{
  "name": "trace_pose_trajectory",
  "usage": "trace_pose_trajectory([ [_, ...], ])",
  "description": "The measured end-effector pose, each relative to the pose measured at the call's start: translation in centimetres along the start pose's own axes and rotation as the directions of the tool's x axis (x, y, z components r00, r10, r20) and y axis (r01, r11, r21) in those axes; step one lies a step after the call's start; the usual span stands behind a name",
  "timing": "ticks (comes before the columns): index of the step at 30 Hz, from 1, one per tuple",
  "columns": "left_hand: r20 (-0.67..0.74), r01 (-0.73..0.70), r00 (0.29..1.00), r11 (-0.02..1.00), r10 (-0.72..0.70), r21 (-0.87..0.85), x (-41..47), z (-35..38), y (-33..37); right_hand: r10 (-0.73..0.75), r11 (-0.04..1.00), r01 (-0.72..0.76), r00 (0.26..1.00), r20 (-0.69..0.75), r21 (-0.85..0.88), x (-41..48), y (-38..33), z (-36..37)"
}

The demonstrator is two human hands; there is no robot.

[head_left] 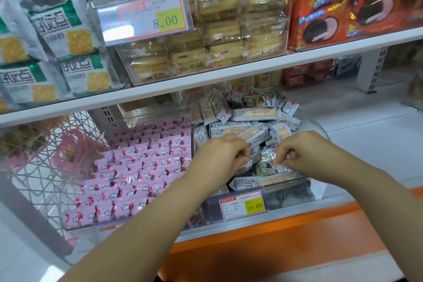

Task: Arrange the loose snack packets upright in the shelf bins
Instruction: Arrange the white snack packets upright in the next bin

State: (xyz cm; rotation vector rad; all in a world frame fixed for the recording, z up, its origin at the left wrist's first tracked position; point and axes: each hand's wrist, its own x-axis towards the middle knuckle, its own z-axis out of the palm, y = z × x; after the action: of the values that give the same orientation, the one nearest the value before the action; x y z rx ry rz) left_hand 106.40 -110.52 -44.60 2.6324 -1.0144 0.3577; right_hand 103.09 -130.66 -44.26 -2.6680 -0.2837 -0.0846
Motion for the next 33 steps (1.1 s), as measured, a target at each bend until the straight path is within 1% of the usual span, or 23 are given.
trace_pose_trajectory([
  [4,0.04,0.032,0.999,0.999,-0.031,-0.026,0.9,1.1,0.7,0.0,0.999,0.0,1.0,-0.009,0.033,-0.4,0.0,-0.1],
  [6,0.134,0.027,0.991,0.998,-0.019,-0.059,0.8,1.3,0.4,0.004,0.999,-0.004,1.0,-0.009,0.042,-0.5,0.2,0.0],
  [9,0.345,0.053,0.938,0.996,-0.023,-0.077,0.3,1.4,0.2,0.008,0.999,-0.008,1.0,-0.007,0.041,-0.5,0.2,-0.1],
  [10,0.381,0.067,0.924,0.994,-0.029,-0.087,0.1,1.4,0.2,0.009,0.999,-0.009,1.0,-0.003,0.04,-0.5,0.1,-0.2],
  [12,0.4,0.096,0.915,0.989,-0.043,-0.114,0.0,0.7,0.4,0.009,0.999,-0.009,1.0,-0.003,0.038,-0.6,-0.2,-0.2],
  [13,0.383,0.112,0.922,0.984,-0.052,-0.136,0.0,0.0,0.5,0.009,0.999,-0.009,1.0,-0.009,0.037,-0.6,-0.2,-0.2],
  [15,0.29,0.148,0.953,0.966,-0.083,-0.21,-0.2,-1.6,0.5,0.014,1.0,-0.013,0.999,-0.033,0.024,-0.7,-0.2,-0.2],
  [17,0.155,0.182,0.978,0.928,-0.138,-0.325,-1.2,-3.2,-0.1,0.014,0.999,-0.011,0.997,-0.076,0.042,-0.9,-0.7,-0.4],
  [19,0.019,0.194,0.979,0.888,-0.205,-0.416,-2.7,-4.0,-0.9,-0.021,0.991,0.033,0.996,-0.092,0.127,-1.3,-1.8,-0.4],
  [20,-0.036,0.198,0.971,0.873,-0.238,-0.447,-3.5,-4.1,-1.4,-0.053,0.982,0.064,0.997,-0.063,0.176,-1.5,-2.7,-0.2],
  [22,-0.122,0.199,0.952,0.869,-0.281,-0.453,-4.6,-3.6,-2.4,-0.124,0.966,0.108,0.991,0.051,0.237,-1.6,-4.5,0.7],
  [24,-0.169,0.181,0.947,0.888,-0.274,-0.423,-5.4,-2.9,-3.0,-0.157,0.97,0.118,0.972,0.176,0.213,-1.3,-6.0,2.1],
  [26,-0.201,0.147,0.947,0.895,-0.25,-0.42,-5.9,-2.2,-3.5,-0.177,0.981,0.147,0.949,0.262,0.13,-0.5,-7.0,3.4],
  [29,-0.273,0.068,0.944,0.92,-0.184,-0.385,-6.4,-1.3,-4.1,-0.176,0.984,0.171,0.916,0.361,0.046,0.8,-7.7,4.6],
  [31,-0.291,0.04,0.943,0.925,-0.159,-0.378,-6.6,-1.1,-4.5,-0.145,0.989,0.148,0.895,0.421,0.027,1.8,-7.8,5.2],
  [33,-0.294,0.022,0.944,0.92,-0.148,-0.392,-6.7,-1.1,-4.7,-0.106,0.994,0.096,0.874,0.475,0.045,2.7,-7.9,5.4],
])
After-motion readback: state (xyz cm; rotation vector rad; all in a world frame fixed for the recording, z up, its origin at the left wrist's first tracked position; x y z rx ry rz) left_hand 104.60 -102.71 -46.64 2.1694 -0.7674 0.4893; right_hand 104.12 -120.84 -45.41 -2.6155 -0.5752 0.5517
